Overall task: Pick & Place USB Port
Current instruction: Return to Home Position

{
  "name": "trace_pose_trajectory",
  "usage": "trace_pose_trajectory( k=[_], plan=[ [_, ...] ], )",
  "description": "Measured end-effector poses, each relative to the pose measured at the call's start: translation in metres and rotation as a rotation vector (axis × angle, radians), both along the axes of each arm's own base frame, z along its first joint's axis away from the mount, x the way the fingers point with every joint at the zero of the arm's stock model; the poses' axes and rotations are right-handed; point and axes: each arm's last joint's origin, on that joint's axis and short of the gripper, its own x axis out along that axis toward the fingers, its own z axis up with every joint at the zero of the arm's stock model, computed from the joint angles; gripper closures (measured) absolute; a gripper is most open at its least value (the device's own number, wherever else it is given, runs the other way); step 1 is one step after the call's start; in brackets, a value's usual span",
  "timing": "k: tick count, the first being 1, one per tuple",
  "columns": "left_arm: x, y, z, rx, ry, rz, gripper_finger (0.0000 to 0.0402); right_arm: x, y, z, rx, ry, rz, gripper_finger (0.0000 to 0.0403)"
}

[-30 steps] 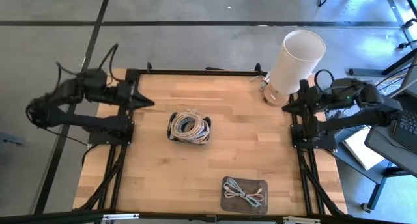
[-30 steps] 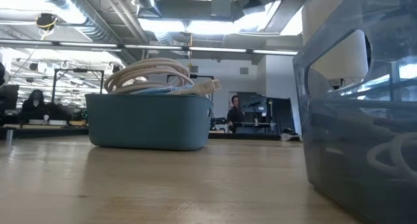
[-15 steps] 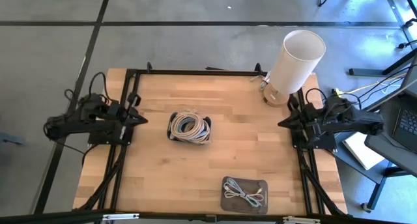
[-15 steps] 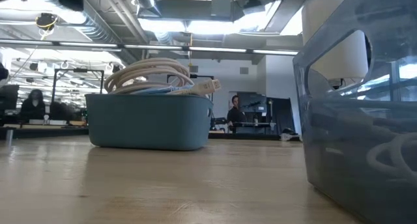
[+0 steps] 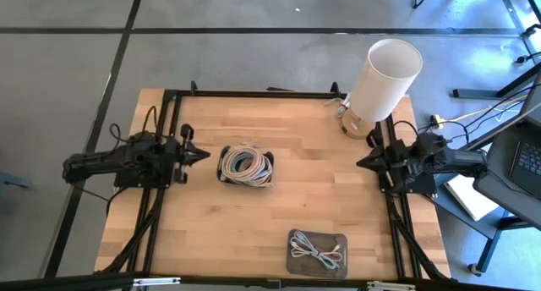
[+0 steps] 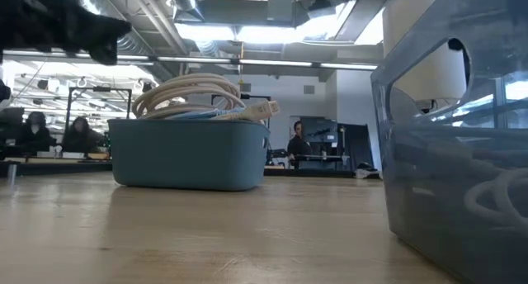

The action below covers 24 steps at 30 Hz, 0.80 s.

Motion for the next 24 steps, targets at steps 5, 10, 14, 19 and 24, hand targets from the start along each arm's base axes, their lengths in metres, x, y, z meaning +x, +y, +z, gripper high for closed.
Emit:
trace_pose_trajectory(
  k=[5, 10, 14, 19, 24],
  plan=[
    [0.008, 0.003, -0.021, 0.0, -0.064, 0.077, 0.0391, 0.015, 0.002, -0.023, -0.005, -0.083, 0.017, 0.0387],
    [0.008, 0.003, -0.019, 0.011, -0.083, 0.081, 0.039, 0.025, 0.002, -0.052, 0.021, -0.154, 0.019, 0.0387],
    [0.007, 0.003, -0.019, 0.019, -0.085, 0.079, 0.0386, 0.025, 0.002, -0.05, -0.004, -0.168, 0.012, 0.0386],
    [0.008, 0.004, -0.022, 0.014, -0.053, 0.107, 0.0385, 0.025, 0.001, -0.052, -0.02, -0.144, -0.055, 0.0386],
    [0.008, 0.004, -0.027, -0.037, -0.003, 0.111, 0.0389, 0.027, -0.003, -0.057, -0.094, -0.1, -0.177, 0.0386]
  ],
)
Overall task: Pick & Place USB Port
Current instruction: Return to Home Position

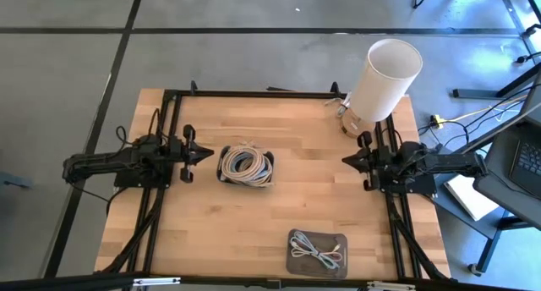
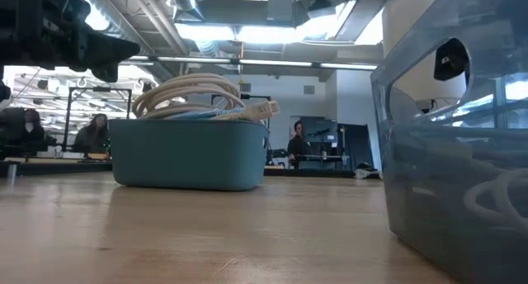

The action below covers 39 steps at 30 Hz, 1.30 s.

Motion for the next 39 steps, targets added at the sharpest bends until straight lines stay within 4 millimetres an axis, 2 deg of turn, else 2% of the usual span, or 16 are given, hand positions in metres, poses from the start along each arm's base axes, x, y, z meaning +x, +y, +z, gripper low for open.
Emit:
trace_pose_trajectory(
  k=[6, 15, 22, 28, 39],
  plan=[
    [0.0, 0.0, 0.0, -0.005, -0.002, -0.001, 0.0386, 0.0, 0.0, -0.001, 0.116, 0.015, 0.014, 0.0386],
    [0.0, 0.0, 0.0, -0.005, -0.002, -0.001, 0.0389, 0.0, 0.0, -0.001, 0.029, 0.009, 0.018, 0.0386],
    [0.0, 0.0, 0.0, -0.005, -0.002, -0.005, 0.0389, 0.0, 0.0, -0.001, 0.033, 0.011, 0.019, 0.0386],
    [0.0, 0.0, 0.001, -0.003, -0.012, -0.005, 0.0387, 0.001, 0.0, -0.013, 0.024, 0.12, 0.018, 0.0386],
    [0.0, 0.0, 0.001, -0.004, -0.01, -0.002, 0.0393, 0.001, 0.001, -0.012, 0.026, 0.112, 0.025, 0.0386]
  ],
)
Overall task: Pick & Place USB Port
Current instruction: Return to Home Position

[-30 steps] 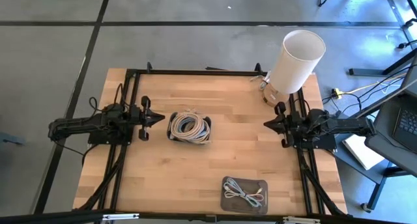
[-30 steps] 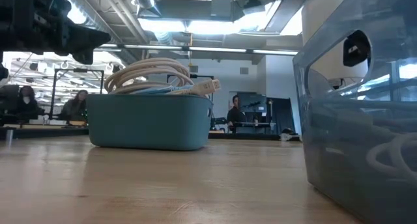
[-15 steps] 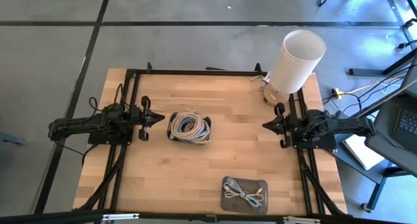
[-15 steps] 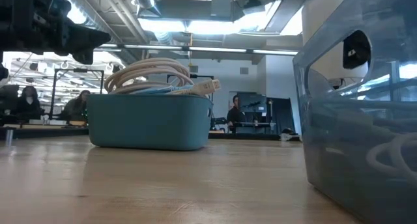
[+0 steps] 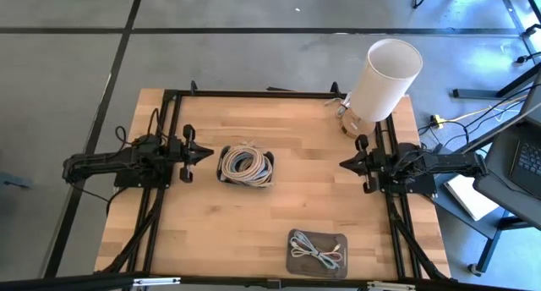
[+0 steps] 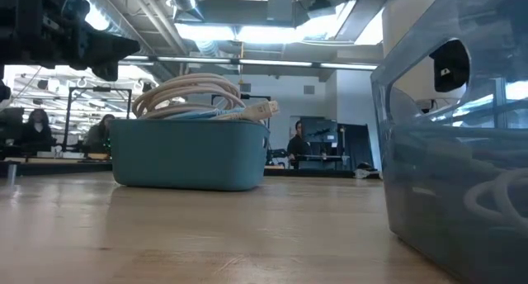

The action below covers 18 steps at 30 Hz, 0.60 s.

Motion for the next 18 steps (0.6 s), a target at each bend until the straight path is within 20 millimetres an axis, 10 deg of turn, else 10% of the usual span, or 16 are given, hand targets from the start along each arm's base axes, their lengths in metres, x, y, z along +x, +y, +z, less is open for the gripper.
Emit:
trace_pose_trajectory(
  k=[18],
  plan=[
    [0.0, 0.0, -0.0001, 0.0, 0.001, 0.0, 0.0394, 0.0, 0.0, -0.0001, 0.0, 0.0, 0.0, 0.0386]
  ],
)
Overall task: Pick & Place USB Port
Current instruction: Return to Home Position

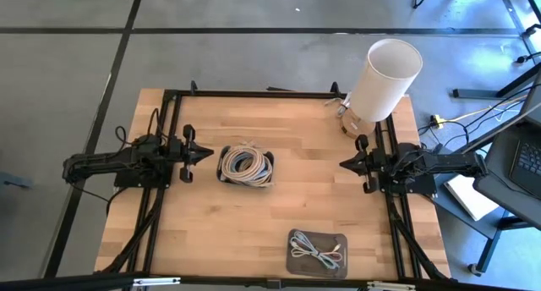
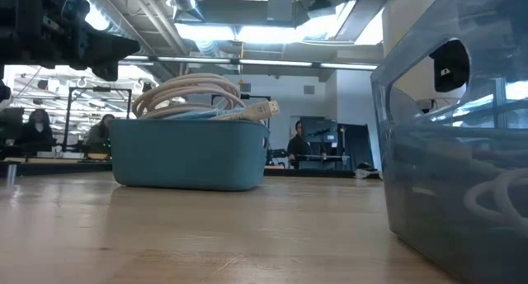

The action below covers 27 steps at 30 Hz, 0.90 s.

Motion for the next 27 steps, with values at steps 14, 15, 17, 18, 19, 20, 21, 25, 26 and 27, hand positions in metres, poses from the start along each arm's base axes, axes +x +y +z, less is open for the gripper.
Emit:
trace_pose_trajectory(
  k=[14, 15, 17, 18, 19, 20, 21, 25, 26, 27],
  plan=[
    [0.0, 0.0, 0.0, 0.0, 0.0, 0.0, 0.0396, 0.0, 0.0, -0.0001, 0.0, 0.0, 0.0, 0.0386],
    [0.0, 0.0, 0.0, 0.0, 0.0, 0.0, 0.0396, 0.0, 0.0, -0.0001, 0.0, 0.0, 0.0, 0.0386],
    [0.0, 0.0, 0.0, 0.0, 0.0, 0.0, 0.0395, 0.0, 0.0, -0.0001, 0.0, 0.0, 0.0, 0.0386],
    [0.0, 0.0, 0.0, 0.0, 0.0, 0.0, 0.0394, 0.0, 0.0, -0.0001, 0.0, 0.0, 0.0, 0.0386],
    [0.0, 0.0, 0.0, 0.0, 0.0, 0.0, 0.0393, 0.0, 0.0, -0.0001, 0.0, 0.0, 0.0, 0.0386],
    [0.0, 0.0, 0.0, 0.0, 0.0, 0.0, 0.0392, 0.0, 0.0, -0.0001, 0.0, 0.0, 0.0, 0.0386],
    [0.0, 0.0, 0.0, 0.0, 0.0, 0.0, 0.0391, 0.0, 0.0, -0.0001, 0.0, 0.0, 0.0, 0.0386],
    [0.0, 0.0, 0.0, 0.0, 0.0, 0.0, 0.0392, 0.0, 0.0, -0.0001, 0.0, 0.0, 0.0, 0.0386],
    [0.0, 0.0, 0.0, 0.0, 0.0, 0.0, 0.0392, 0.0, 0.0, -0.0001, 0.0, 0.0, 0.0, 0.0386],
    [0.0, 0.0, 0.0, 0.0, 0.0, 0.0, 0.0393, 0.0, 0.0, -0.0001, 0.0, 0.0, 0.0, 0.0386]
  ],
)
